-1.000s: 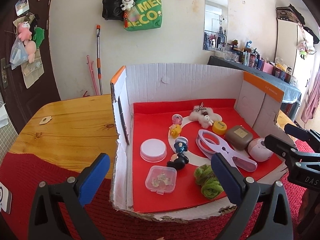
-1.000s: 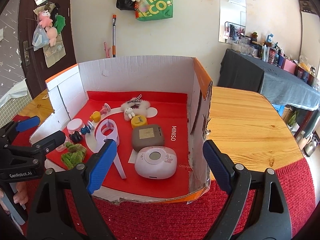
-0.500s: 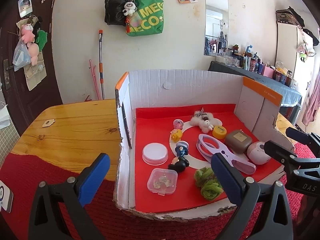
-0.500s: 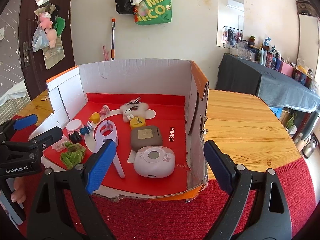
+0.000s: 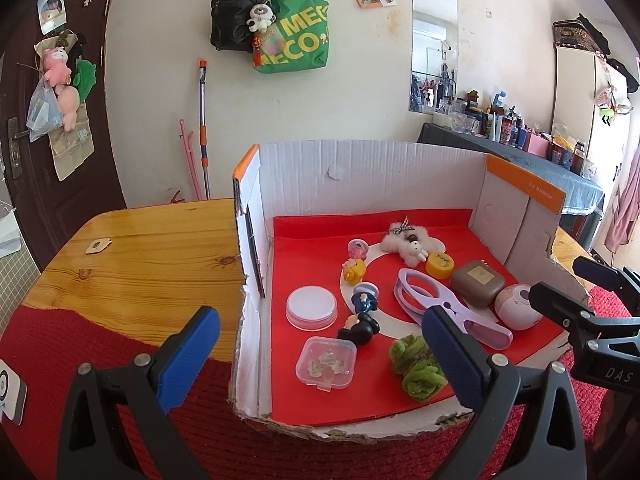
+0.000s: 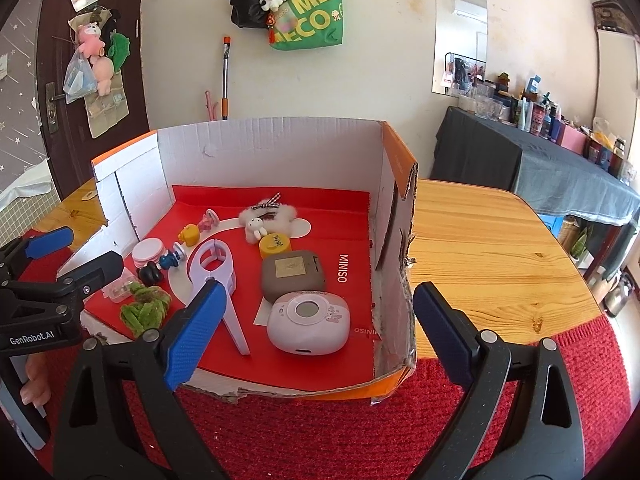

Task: Organize objects

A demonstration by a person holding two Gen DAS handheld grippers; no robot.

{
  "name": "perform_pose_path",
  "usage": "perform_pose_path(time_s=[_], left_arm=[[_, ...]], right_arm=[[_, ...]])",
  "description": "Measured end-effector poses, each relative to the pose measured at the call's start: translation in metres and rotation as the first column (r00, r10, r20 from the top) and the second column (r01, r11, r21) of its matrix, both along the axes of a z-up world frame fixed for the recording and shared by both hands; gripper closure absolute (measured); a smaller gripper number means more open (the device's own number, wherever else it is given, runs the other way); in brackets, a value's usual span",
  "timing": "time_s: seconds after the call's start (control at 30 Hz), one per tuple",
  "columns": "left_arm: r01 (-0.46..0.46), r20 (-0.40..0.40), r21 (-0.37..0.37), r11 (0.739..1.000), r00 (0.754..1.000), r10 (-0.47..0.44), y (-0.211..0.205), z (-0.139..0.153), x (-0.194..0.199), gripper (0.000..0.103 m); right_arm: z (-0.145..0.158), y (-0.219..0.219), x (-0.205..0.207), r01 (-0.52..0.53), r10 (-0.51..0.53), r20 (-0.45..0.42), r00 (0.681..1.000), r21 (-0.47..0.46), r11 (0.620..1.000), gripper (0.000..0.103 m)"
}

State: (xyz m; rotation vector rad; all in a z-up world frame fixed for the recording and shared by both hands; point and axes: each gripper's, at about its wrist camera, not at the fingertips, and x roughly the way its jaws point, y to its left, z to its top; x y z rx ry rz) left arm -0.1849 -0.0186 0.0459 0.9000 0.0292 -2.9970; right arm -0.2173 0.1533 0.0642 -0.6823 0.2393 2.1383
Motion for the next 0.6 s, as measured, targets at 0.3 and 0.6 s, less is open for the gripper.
perform_pose_path(time_s=[0.3,0.6], left_arm=[[-0.001,0.001,0.000,1.000,1.000,0.001,-0.0002,-0.0002,0.0002,0.000],[-0.003,0.005,0.001,1.000,1.000,0.003,-0.0004,-0.0008,0.0004,0.000]], right_arm=[[0.0008,0.0004,0.0020,0.006,-0.006,-0.007,1.000,-0.005,1.000,0.005],[0.0006,0.0021,0.0021,0.008,-0.008,-0.004,1.000,-0.012,1.000,0.005]])
